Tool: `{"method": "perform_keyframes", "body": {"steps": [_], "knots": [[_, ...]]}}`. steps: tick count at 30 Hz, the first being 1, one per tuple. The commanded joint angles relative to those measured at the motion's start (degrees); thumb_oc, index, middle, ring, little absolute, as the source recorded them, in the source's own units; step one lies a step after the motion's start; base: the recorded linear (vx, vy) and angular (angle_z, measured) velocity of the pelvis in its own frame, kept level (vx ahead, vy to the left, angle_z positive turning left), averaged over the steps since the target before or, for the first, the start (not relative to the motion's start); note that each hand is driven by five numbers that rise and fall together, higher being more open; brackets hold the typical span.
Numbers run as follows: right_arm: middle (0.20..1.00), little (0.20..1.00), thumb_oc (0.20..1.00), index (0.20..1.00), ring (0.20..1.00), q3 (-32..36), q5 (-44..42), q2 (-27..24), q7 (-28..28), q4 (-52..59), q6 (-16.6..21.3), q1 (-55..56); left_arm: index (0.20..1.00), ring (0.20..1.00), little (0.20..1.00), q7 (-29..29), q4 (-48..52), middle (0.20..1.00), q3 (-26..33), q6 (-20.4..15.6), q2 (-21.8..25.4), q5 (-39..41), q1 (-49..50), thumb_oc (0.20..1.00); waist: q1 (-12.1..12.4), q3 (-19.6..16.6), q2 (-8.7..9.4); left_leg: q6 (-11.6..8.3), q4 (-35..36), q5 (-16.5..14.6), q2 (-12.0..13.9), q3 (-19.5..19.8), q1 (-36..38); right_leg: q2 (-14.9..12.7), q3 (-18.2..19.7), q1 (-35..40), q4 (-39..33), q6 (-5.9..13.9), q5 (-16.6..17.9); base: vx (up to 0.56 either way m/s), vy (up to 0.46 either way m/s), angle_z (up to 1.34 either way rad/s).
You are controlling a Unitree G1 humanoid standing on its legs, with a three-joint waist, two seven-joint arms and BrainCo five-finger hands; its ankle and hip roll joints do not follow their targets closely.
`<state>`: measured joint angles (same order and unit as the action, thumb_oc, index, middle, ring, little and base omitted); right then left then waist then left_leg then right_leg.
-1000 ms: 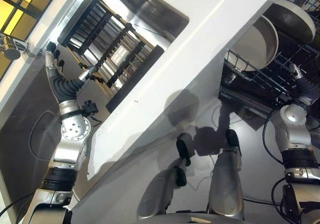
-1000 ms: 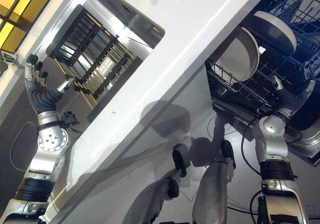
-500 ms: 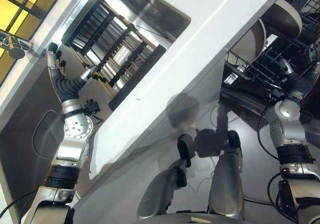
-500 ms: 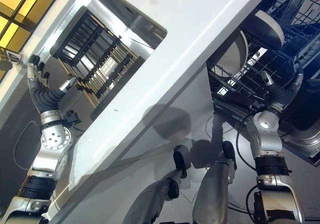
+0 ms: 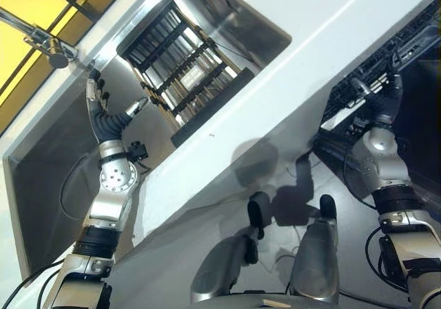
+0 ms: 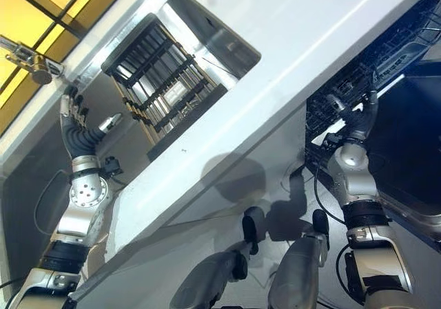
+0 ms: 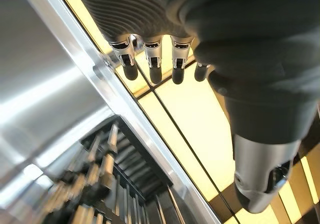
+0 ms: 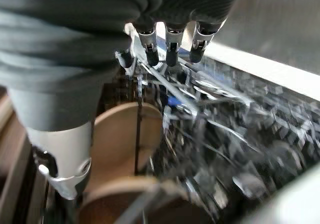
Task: Pick up plates and place into dishwasher.
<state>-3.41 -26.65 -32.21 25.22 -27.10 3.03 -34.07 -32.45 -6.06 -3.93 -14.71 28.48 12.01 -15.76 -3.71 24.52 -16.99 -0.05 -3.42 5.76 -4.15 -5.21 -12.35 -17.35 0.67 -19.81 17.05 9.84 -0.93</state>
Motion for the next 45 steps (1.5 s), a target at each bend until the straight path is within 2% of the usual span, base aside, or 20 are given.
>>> {"method": "perform_keyframes", "body": {"steps": [1, 6, 12, 17, 21, 24, 28, 30, 32, 34, 36, 37, 39, 40, 42, 45], "knots": [[1.0, 1.0, 1.0, 1.0, 1.0, -7.72, 1.26, 4.27, -6.97, 5.5, 3.99, -13.39, 1.0, 1.0, 1.0, -0.16, 2.08, 1.0, -0.6, -2.67, 2.35, -0.26, 2.51, 1.0, 3.91, -1.0, 2.59, -2.57, -12.88, -10.06, -1.64, 0.53, -3.94, -7.12, 0.62, 2.51, -8.99, -1.54, 10.32, 0.03, 0.009, 0.11], [1.0, 1.0, 1.0, 1.0, 1.0, -7.98, -0.19, 3.71, -9.15, 3.89, 3.8, -14.83, 1.0, 1.0, 1.0, 0.37, 1.31, 1.0, -0.92, -2.96, 3.06, 0.41, 1.76, 1.0, 4.2, -1.01, 2.72, -2.47, -12.89, -10.26, -1.8, -0.14, -3.94, -7.81, -0.37, 2.69, -9.85, -1.17, 11.29, 0.0, 0.0, 0.05], [1.0, 1.0, 1.0, 1.0, 1.0, -6.95, -0.06, 3.12, -8.05, 3.98, 5.08, -13.33, 1.0, 1.0, 1.0, 1.24, 0.93, 1.0, -0.84, -3.15, 3.89, 1.47, 0.94, 1.0, 3.45, -0.8, 3.3, -2.36, -13.53, -10.74, -1.57, -1.14, -3.85, -7.93, -0.56, 2.86, -9.84, -1.32, 11.77, -0.04, 0.003, 0.0], [1.0, 1.0, 1.0, 1.0, 1.0, -4.57, 3.52, 2.56, -4.57, 8.54, 5.05, -7.05, 1.0, 1.0, 1.0, 1.79, 0.95, 1.0, -0.35, -3.18, 3.84, 0.93, 0.55, 1.0, 1.5, -1.28, 5.07, -2.26, -13.77, -11.53, -0.77, -2.42, -2.88, -7.91, -0.24, 3.66, -10.39, -1.23, 12.56, -0.06, 0.018, 0.01], [1.0, 1.0, 1.0, 1.0, 1.0, -2.46, 7.85, 2.57, -2.84, 14.35, 2.26, -0.97, 1.0, 1.0, 1.0, 2.6, 1.22, 1.0, 0.15, -2.38, 3.4, 0.03, 0.81, 1.0, -0.29, -2.12, 6.71, -1.96, -12.43, -11.35, 0.6, -5.1, -1.19, -7.45, -1.36, 3.5, -9.77, -0.79, 12.93, -0.04, 0.062, -0.02], [1.0, 1.0, 1.0, 1.0, 1.0, -0.8, 10.41, 2.71, -3.35, 18.45, 0.9, 4.84, 1.0, 1.0, 1.0, 3.33, 2.42, 1.0, 1.29, -1.28, 2.91, -0.66, 2.8, 1.0, -0.99, -2.54, 7.81, -1.05, -11.3, -10.85, 2.11, -7.82, 0.65, -5.43, -4.02, 2.94, -5.98, -0.94, 10.7, -0.02, 0.096, -0.32], [1.0, 1.0, 1.0, 1.0, 1.0, 1.53, 11.13, 2.31, -3.01, 21.05, 1.3, 11.37, 1.0, 1.0, 1.0, 5.3, 4.54, 1.0, 2.96, -0.1, 2.75, -2.51, 5.13, 1.0, -0.18, -3.21, 8.51, 0.72, -10.11, -9.53, 4.58, -10.16, 1.96, 0.41, -7.45, 2.7, 6.07, -2.82, 3.61, -0.09, 0.048, -0.59], [1.0, 1.0, 1.0, 1.0, 1.0, 2.98, 12.03, 2.31, -2.43, 21.97, 1.72, 15.17, 1.0, 1.0, 1.0, 6.59, 5.09, 1.0, 3.76, 0.23, 3.16, -3.07, 5.82, 1.0, 0.43, -3.79, 9.33, 1.12, -9.29, -8.98, 5.21, -10.52, 2.9, 2.03, -10.12, 3.56, 11.59, -3.41, 0.79, -0.09, -0.021, -0.51], [1.0, 1.0, 1.0, 1.0, 1.0, 3.83, 12.57, 2.19, -2.59, 22.63, 1.73, 17.45, 1.0, 1.0, 1.0, 7.26, 5.08, 1.0, 4.63, -0.04, 3.42, -3.58, 6.65, 1.0, 1.22, -4.46, 9.92, 1.53, -7.03, -7.84, 5.65, -11.01, 4.22, 2.4, -13.14, 4.8, 15.03, -3.49, 0.31, -0.08, -0.01, -0.51], [1.0, 1.0, 1.0, 1.0, 1.0, 3.93, 12.57, 2.13, -2.51, 23.23, 1.72, 18.1, 1.0, 1.0, 1.0, 7.2, 4.82, 1.0, 4.96, -0.03, 3.6, -3.93, 6.68, 1.0, 1.65, -4.75, 10.02, 1.66, -5.37, -6.65, 6.11, -11.31, 4.8, 2.6, -14.53, 5.27, 16.13, -3.68, 1.04, -0.09, -0.002, -0.6], [1.0, 1.0, 1.0, 1.0, 1.0, 4.08, 12.97, 2.2, -3.03, 23.81, 1.19, 18.17, 1.0, 1.0, 1.0, 6.84, 4.12, 1.0, 5.52, 0.03, 3.99, -3.99, 6.68, 1.0, 2.2, -4.87, 10.38, 1.68, -3.55, -5.9, 6.38, -12.39, 6.11, 2.08, -16.39, 6.33, 18.96, -3.49, 0.06, -0.11, -0.002, -0.84], [1.0, 1.0, 1.0, 1.0, 1.0, 3.98, 13.14, 2.26, -2.95, 23.92, 1.02, 17.9, 1.0, 1.0, 1.0, 6.74, 3.95, 1.0, 5.71, 0.1, 4.12, -4.01, 6.54, 1.0, 2.38, -4.85, 10.48, 1.68, -3.11, -5.59, 6.53, -12.82, 6.38, 1.98, -16.75, 6.7, 19.28, -3.47, -0.14, -0.13, -0.055, -0.63], [1.0, 1.0, 1.0, 1.0, 1.0, 3.56, 13.62, 2.63, -2.36, 24.36, 0.67, 17.29, 1.0, 1.0, 1.0, 6.09, 3.57, 1.0, 5.99, 0.7, 4.47, -3.81, 5.83, 1.0, 2.84, -5.04, 11.21, 1.1, -2.93, -4.59, 7.22, -13.92, 5.99, 2.41, -18.57, 9.26, 12.98, -4.22, -1.01, -0.16, -0.153, -0.57], [1.0, 1.0, 1.0, 1.0, 1.0, 3.57, 13.24, 2.77, -1.57, 24.37, 0.85, 17.53, 1.0, 1.0, 1.0, 6.21, 3.35, 1.0, 5.81, 1.19, 4.79, -3.45, 5.5, 1.0, 2.75, -4.81, 11.81, 0.47, -3.37, -4.74, 7.32, -13.82, 6.02, 2.94, -18.73, 11.1, 10.15, -4.32, -2.53, -0.14, -0.165, -0.89], [1.0, 1.0, 1.0, 1.0, 1.0, 3.91, 13.18, 2.36, -1.46, 24.52, 0.4, 17.47, 1.0, 1.0, 1.0, 6.15, 2.84, 1.0, 5.43, 1.89, 4.71, -3.14, 4.64, 1.0, 2.3, -4.33, 11.8, -0.69, -4.11, -3.18, 8.87, -13.75, 4.2, 5.99, -17.37, 12.7, 6.7, -5.37, -5.14, -0.17, -0.108, -0.9], [1.0, 1.0, 1.0, 1.0, 1.0, 4.42, 12.65, 2.27, -0.62, 23.92, 0.04, 17.02, 1.0, 1.0, 1.0, 5.71, 3.17, 1.0, 5.05, 2.49, 4.41, -3.89, 3.96, 1.0, 2.09, -3.76, 12.0, -1.45, -4.37, -1.96, 10.57, -14.53, 2.67, 7.98, -17.15, 14.29, 3.11, -6.71, -6.34, -0.2, -0.087, -0.49]]}}
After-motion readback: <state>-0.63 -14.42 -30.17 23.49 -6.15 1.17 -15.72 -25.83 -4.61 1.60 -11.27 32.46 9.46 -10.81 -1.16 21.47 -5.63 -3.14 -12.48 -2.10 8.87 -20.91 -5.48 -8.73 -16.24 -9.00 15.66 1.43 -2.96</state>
